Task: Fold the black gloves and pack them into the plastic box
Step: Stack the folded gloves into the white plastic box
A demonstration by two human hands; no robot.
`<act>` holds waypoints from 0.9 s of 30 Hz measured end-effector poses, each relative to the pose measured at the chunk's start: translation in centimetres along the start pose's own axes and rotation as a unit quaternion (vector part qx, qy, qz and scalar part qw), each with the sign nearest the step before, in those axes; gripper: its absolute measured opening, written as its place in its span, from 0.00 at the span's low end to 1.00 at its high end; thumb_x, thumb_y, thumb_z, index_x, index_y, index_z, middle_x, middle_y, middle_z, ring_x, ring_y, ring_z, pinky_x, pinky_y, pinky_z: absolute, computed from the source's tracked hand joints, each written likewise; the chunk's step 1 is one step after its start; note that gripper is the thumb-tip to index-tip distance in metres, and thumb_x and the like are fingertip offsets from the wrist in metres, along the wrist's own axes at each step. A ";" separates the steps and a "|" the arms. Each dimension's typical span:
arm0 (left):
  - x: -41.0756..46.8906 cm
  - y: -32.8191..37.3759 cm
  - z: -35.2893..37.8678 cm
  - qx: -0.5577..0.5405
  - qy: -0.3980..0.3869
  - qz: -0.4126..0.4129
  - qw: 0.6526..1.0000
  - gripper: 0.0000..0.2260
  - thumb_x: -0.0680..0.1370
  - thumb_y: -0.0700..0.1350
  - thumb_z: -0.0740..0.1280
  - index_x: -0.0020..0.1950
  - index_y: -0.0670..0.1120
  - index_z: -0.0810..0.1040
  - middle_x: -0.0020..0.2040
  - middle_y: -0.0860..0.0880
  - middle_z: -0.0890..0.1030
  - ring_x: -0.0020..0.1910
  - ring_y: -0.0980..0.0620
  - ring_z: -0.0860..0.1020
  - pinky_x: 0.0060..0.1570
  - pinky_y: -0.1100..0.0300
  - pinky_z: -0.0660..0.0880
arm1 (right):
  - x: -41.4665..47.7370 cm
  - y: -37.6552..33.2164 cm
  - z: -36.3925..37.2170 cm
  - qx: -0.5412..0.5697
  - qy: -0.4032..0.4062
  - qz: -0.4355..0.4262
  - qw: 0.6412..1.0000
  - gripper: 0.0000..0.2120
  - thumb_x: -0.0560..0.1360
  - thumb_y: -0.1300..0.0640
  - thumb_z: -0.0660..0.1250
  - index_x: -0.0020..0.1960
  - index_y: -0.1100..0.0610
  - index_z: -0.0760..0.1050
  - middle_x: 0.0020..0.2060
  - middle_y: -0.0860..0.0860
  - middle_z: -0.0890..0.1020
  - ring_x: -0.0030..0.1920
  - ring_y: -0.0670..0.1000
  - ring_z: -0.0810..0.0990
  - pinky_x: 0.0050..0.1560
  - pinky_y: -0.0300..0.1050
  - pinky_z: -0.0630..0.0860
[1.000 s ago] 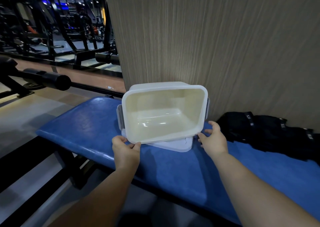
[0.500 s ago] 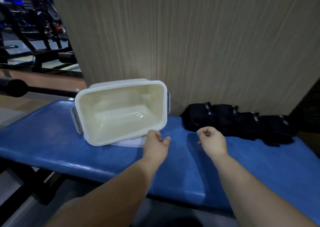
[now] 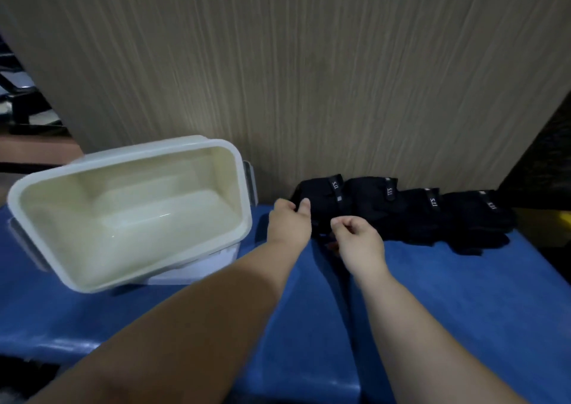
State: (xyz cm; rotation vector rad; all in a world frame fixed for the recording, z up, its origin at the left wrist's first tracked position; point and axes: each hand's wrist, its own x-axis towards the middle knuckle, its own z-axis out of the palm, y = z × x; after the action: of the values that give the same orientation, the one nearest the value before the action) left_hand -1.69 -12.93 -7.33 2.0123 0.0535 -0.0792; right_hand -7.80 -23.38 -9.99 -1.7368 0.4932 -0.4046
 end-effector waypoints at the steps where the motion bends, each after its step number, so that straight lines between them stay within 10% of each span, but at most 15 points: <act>1: 0.5 0.2 0.3 0.008 0.002 -0.001 1.000 0.17 0.81 0.56 0.58 0.58 0.44 0.70 0.54 0.45 0.76 0.44 0.49 0.74 0.39 0.57 0.67 | 0.2 0.1 0.0 0.009 0.001 0.005 1.000 0.05 0.78 0.51 0.64 0.47 0.50 0.78 0.41 0.48 0.83 0.41 0.49 0.83 0.47 0.49 0.80; 13: 2.1 1.3 1.3 0.086 -0.024 0.006 0.996 0.29 0.76 0.57 0.67 0.71 0.42 0.69 0.66 0.44 0.75 0.60 0.46 0.75 0.56 0.55 0.74 | 1.0 0.0 0.4 0.027 0.003 0.035 0.999 0.12 0.78 0.46 0.64 0.43 0.54 0.77 0.36 0.51 0.83 0.39 0.52 0.82 0.46 0.53 0.79; 19: 0.4 2.2 0.1 -0.100 -0.018 0.055 0.993 0.14 0.72 0.49 0.71 0.56 0.46 0.76 0.50 0.47 0.81 0.47 0.49 0.80 0.49 0.51 0.80 | -0.2 -1.7 0.2 0.025 0.100 -0.033 0.994 0.18 0.76 0.46 0.66 0.34 0.55 0.67 0.28 0.48 0.73 0.31 0.48 0.73 0.35 0.48 0.73; 27: -2.9 -0.5 -6.8 -0.220 -0.078 0.037 0.972 0.05 0.75 0.39 0.68 0.46 0.47 0.75 0.42 0.47 0.80 0.44 0.47 0.79 0.51 0.49 0.77 | -1.9 -2.9 1.0 0.035 0.103 -0.120 0.987 0.19 0.69 0.47 0.74 0.55 0.48 0.70 0.56 0.45 0.72 0.54 0.43 0.74 0.54 0.38 0.70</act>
State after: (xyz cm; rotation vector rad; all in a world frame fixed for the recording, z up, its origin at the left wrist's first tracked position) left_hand -4.34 -6.55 -4.60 1.5568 -0.0962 -0.1631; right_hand -8.53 -21.01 -7.43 -1.7006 0.4110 -0.7706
